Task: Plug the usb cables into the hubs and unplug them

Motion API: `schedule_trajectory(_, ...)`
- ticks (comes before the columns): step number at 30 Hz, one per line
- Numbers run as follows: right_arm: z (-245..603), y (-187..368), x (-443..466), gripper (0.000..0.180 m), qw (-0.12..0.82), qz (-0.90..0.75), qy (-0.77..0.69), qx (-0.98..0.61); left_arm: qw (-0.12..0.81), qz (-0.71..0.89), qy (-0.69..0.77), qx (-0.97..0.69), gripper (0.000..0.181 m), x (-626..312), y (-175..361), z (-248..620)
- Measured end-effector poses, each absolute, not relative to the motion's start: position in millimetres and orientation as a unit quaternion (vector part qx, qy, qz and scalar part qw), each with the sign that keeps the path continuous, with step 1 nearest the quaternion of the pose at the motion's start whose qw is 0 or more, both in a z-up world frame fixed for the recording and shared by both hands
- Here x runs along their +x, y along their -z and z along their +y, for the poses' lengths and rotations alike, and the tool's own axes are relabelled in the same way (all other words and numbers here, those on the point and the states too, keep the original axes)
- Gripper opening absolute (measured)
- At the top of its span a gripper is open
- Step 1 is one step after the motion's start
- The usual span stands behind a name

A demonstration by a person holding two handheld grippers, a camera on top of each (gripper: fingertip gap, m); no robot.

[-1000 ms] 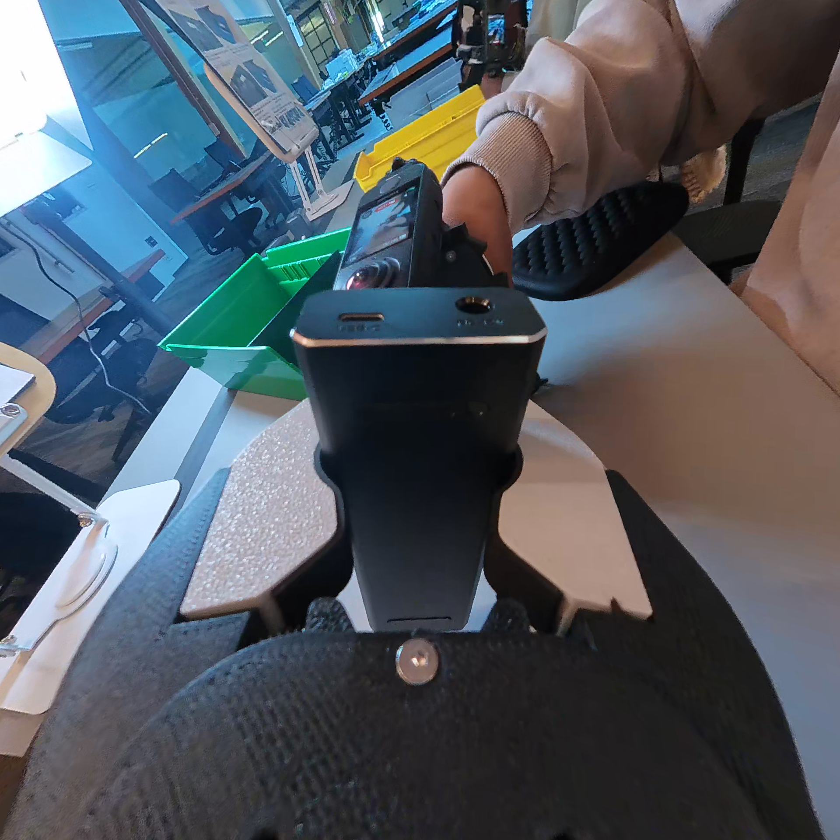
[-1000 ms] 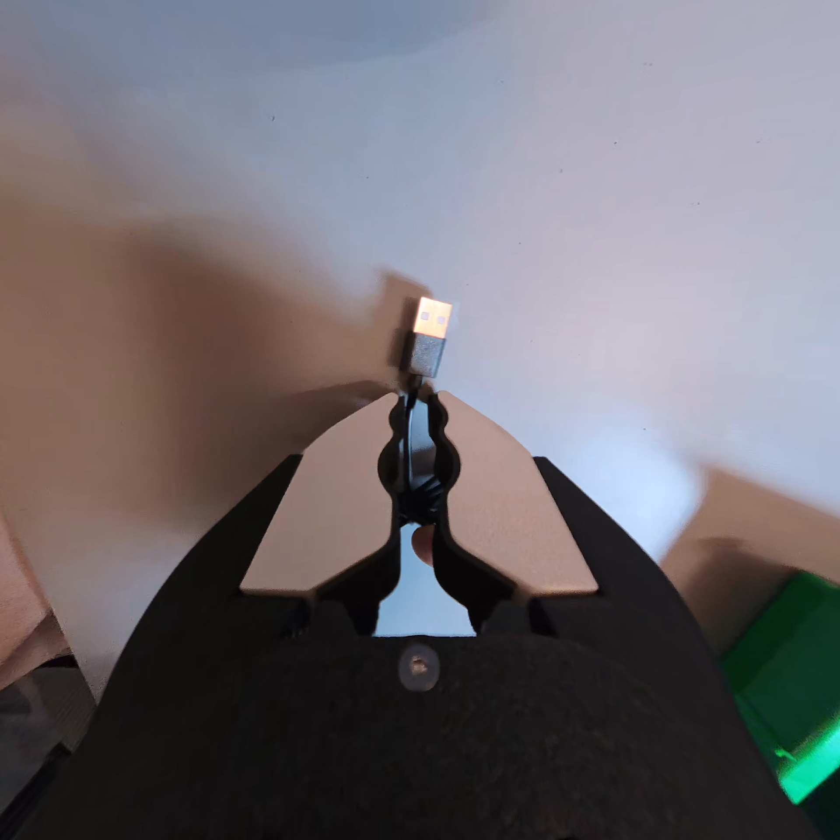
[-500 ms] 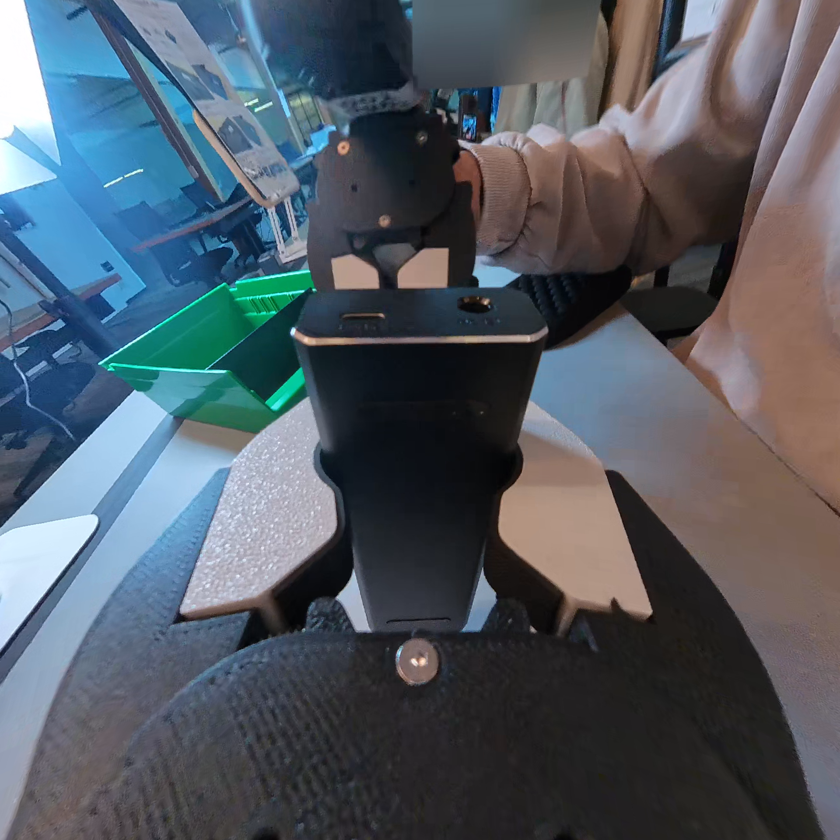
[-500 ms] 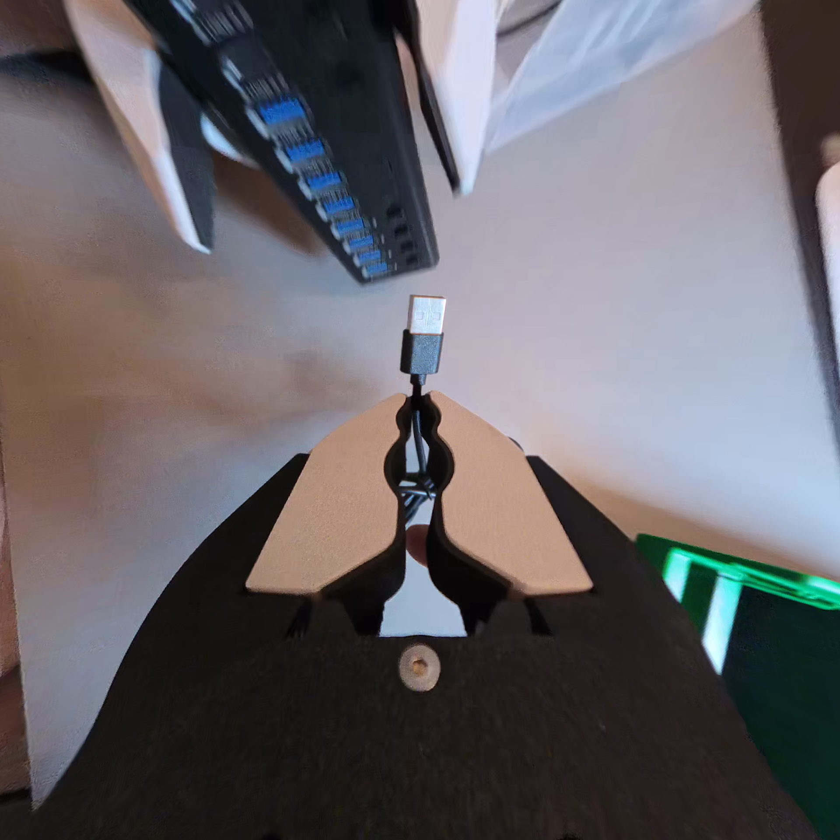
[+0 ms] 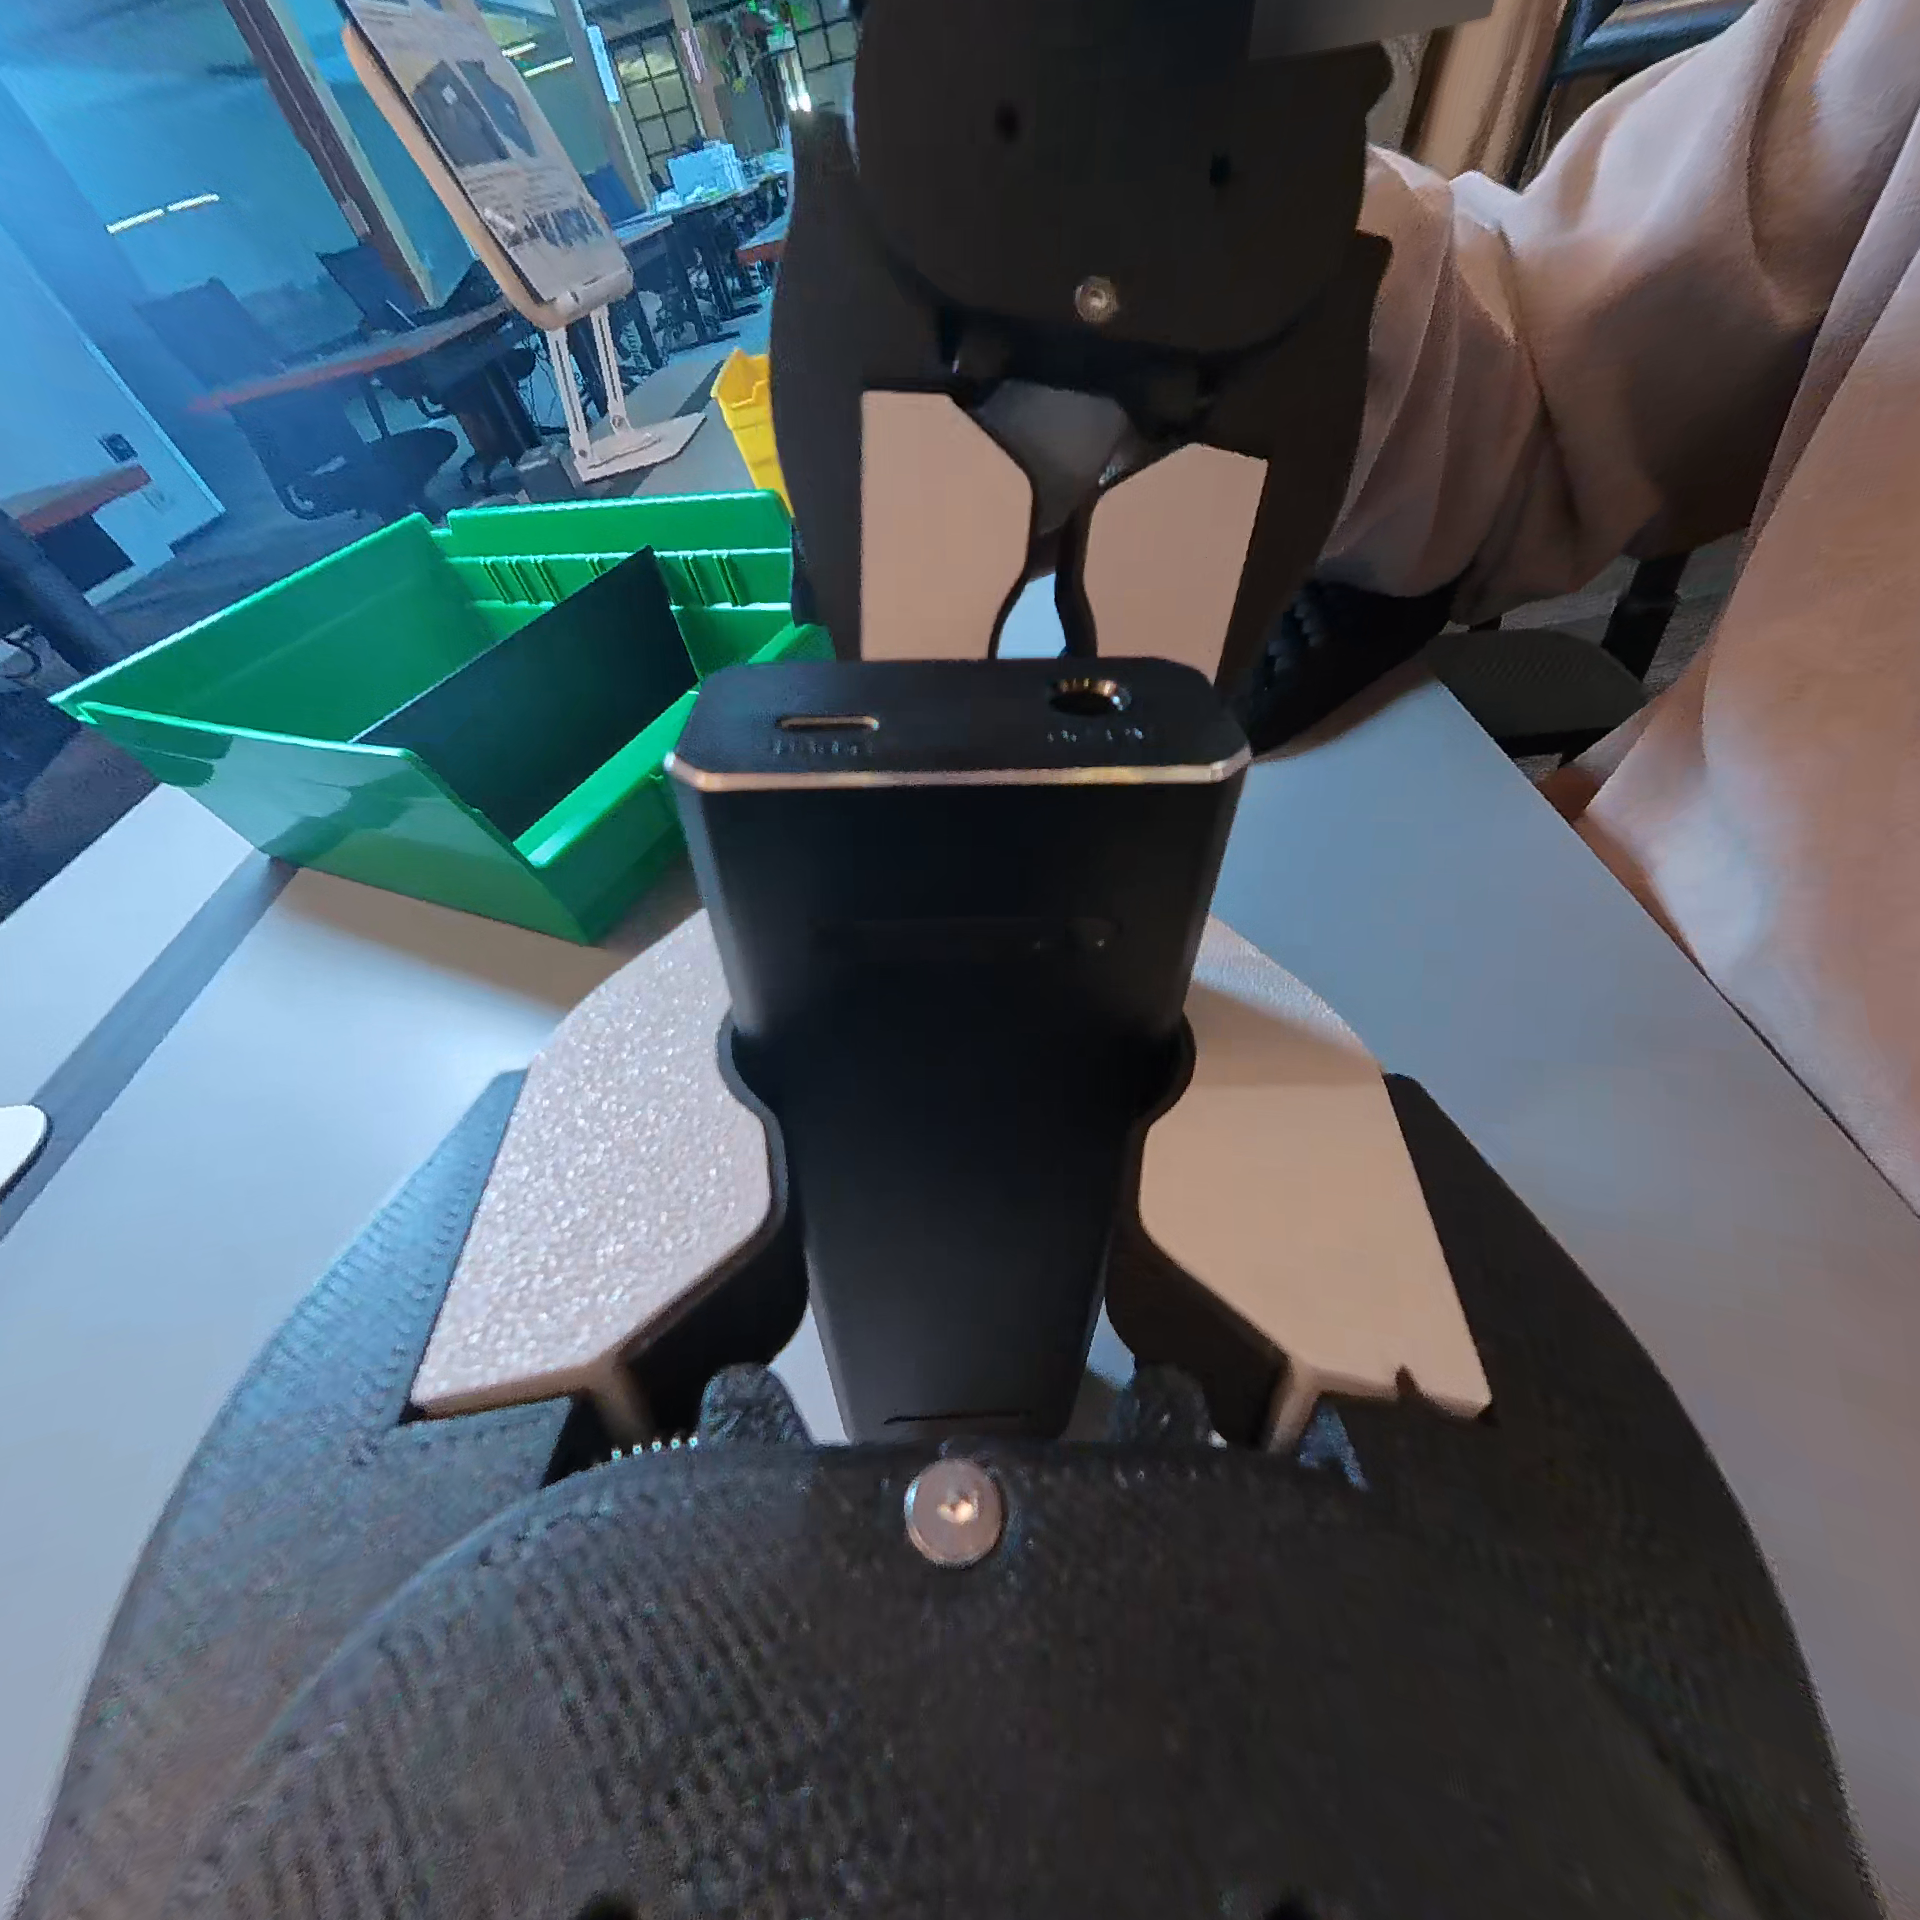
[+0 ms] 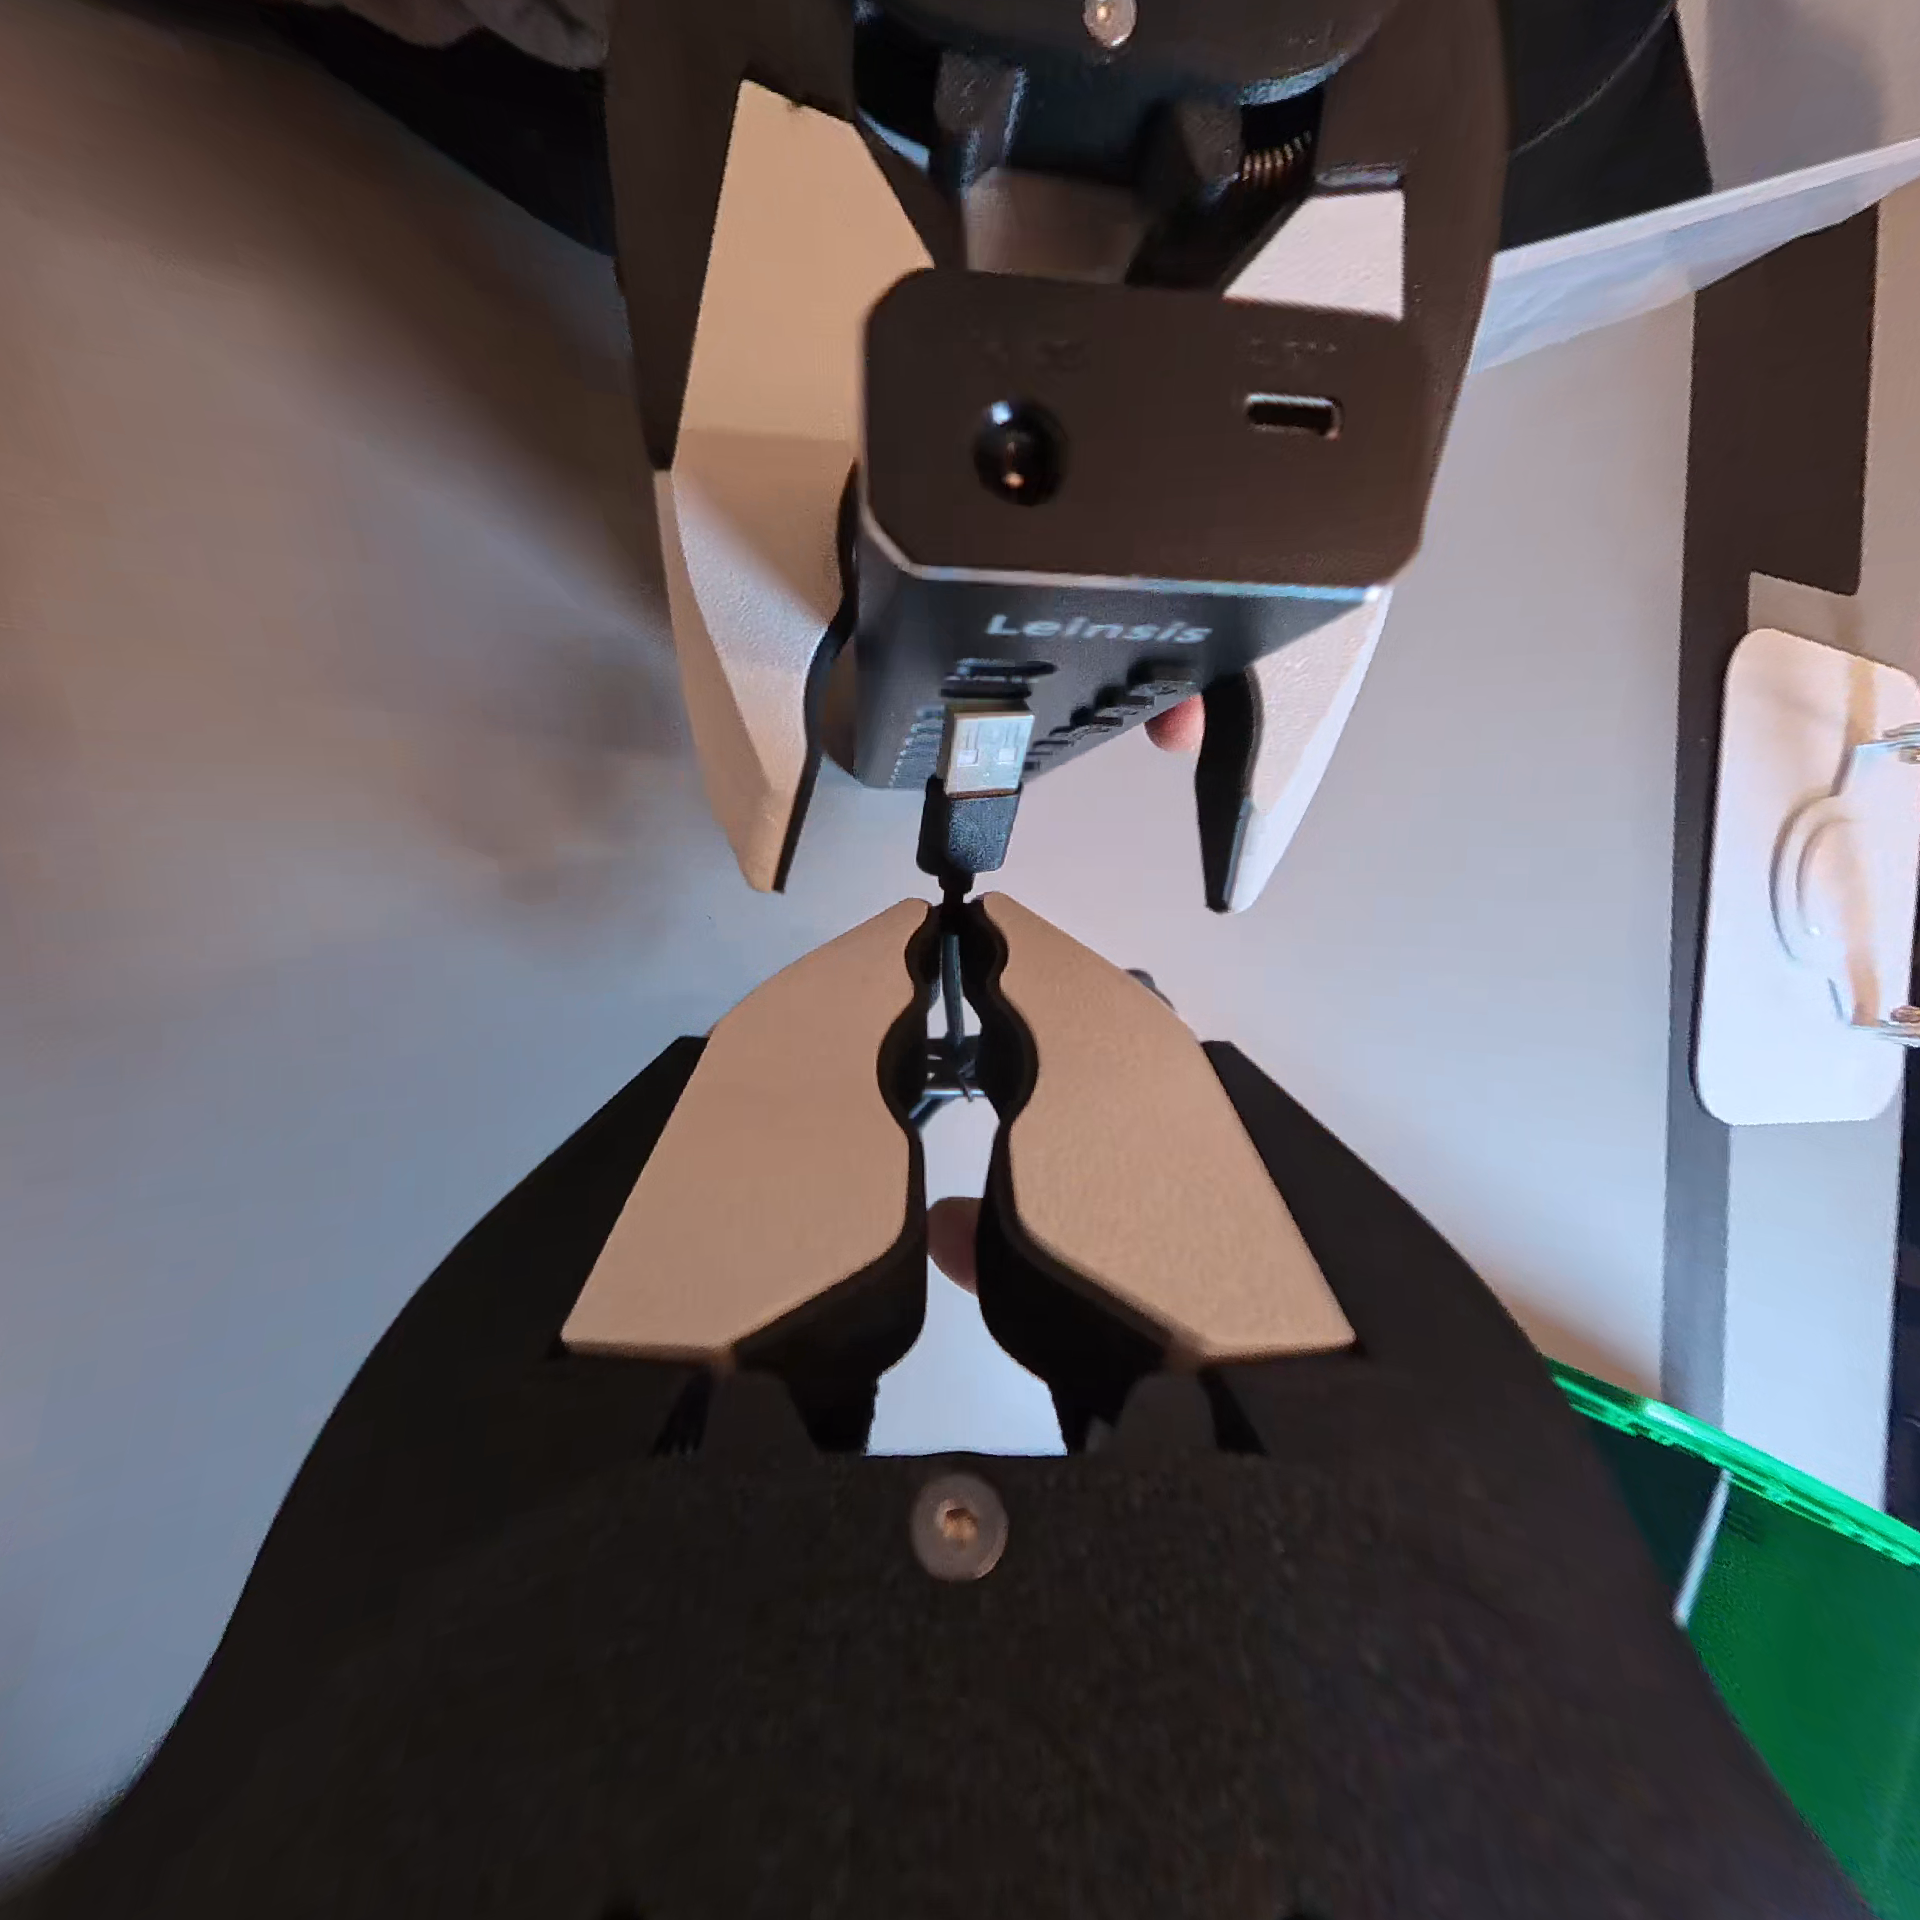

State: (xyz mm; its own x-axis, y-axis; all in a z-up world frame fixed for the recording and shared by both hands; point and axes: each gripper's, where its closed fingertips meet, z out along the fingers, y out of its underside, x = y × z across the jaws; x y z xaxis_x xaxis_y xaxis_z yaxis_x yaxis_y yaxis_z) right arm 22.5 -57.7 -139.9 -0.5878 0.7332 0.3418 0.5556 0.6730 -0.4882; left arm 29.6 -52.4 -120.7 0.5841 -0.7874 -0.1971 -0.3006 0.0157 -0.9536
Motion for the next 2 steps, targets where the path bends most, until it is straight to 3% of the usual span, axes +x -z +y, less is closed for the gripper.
schedule_trajectory(1, -56.0, 140.8, 24.0, 0.003, 0.266, -0.878, -0.155, -0.366, 0.585, 0.402, 0.213, -0.672, 0.072, 29.5, 120.0, -52.1)
schedule_trajectory(2, -54.5, 142.0, 25.0, 0.003, 0.266, -0.881, -0.144, -0.364, 0.586, 0.396, 0.220, -0.672, 0.072, 29.4, 118.0, -52.0)
